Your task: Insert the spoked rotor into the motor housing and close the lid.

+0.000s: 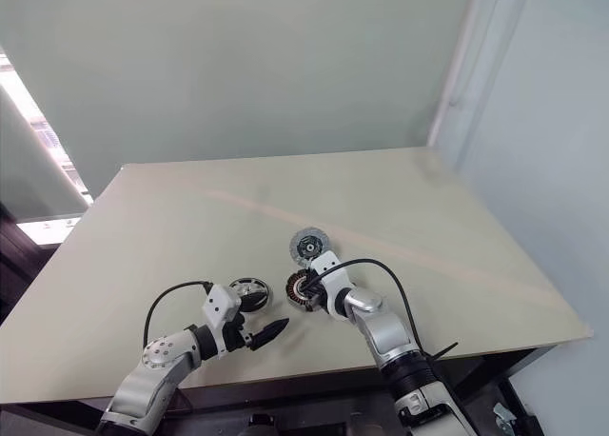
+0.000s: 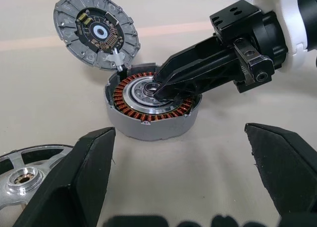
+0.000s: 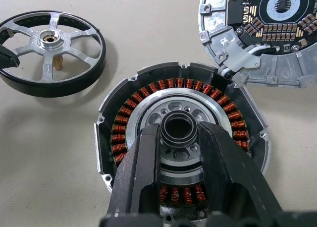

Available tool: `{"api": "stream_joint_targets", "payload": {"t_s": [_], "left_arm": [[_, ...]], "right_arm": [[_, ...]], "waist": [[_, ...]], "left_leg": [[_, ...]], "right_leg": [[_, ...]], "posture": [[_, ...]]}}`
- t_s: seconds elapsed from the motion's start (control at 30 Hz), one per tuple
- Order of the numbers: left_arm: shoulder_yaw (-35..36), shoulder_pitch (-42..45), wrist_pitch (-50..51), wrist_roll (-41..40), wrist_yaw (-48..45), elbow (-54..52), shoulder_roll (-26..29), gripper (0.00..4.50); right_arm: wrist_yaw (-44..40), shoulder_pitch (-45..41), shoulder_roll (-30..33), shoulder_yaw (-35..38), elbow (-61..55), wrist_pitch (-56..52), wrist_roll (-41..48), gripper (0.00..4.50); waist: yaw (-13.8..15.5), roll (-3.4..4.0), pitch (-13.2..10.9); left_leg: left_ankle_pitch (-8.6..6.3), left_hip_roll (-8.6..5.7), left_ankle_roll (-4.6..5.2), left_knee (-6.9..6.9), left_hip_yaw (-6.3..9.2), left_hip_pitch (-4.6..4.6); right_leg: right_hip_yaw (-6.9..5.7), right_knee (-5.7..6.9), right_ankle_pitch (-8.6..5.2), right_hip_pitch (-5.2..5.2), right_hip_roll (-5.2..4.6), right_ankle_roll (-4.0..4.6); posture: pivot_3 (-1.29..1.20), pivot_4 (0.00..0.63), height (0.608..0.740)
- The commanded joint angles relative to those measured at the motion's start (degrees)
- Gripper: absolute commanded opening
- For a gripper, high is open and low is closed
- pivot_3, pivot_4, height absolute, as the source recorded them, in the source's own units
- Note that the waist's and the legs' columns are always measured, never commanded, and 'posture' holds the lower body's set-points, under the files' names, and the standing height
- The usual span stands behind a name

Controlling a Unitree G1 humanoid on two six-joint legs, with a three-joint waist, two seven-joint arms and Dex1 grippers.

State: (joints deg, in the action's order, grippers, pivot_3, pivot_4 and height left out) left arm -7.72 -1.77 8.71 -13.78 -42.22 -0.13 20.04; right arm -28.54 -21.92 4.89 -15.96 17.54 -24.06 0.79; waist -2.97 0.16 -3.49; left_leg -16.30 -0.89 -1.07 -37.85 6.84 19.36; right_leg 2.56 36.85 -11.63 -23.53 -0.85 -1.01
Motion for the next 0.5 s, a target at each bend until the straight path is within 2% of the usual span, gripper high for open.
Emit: {"api": "stream_joint_targets", "payload": {"t_s": [0.03, 0.5], "left_arm": [[0.7, 1.0, -1.1, 0.0, 0.1, -1.0, 0.1, 4.5], [0.6, 1.1, -1.1, 0.2, 0.2, -0.9, 0.0, 4.5]], "right_arm": [[0.1, -1.1, -0.2, 0.1, -0.3, 0.8, -0.2, 0.79], [-0.6, -1.0, -0.2, -0.4, 0.8, 1.0, -0.6, 0.79]], "waist": [[0.0, 0.0, 0.0], [0.0, 0.0, 0.0]], "left_leg": [[0.0, 0.0, 0.0, 0.0, 0.0, 0.0], [0.0, 0.0, 0.0, 0.0, 0.0, -0.01]], "right_leg": [[0.0, 0.0, 0.0, 0.0, 0.0, 0.0], [0.0, 0.0, 0.0, 0.01, 0.0, 0.0]], "posture": [[0.0, 0.0, 0.74], [0.0, 0.0, 0.74]]}}
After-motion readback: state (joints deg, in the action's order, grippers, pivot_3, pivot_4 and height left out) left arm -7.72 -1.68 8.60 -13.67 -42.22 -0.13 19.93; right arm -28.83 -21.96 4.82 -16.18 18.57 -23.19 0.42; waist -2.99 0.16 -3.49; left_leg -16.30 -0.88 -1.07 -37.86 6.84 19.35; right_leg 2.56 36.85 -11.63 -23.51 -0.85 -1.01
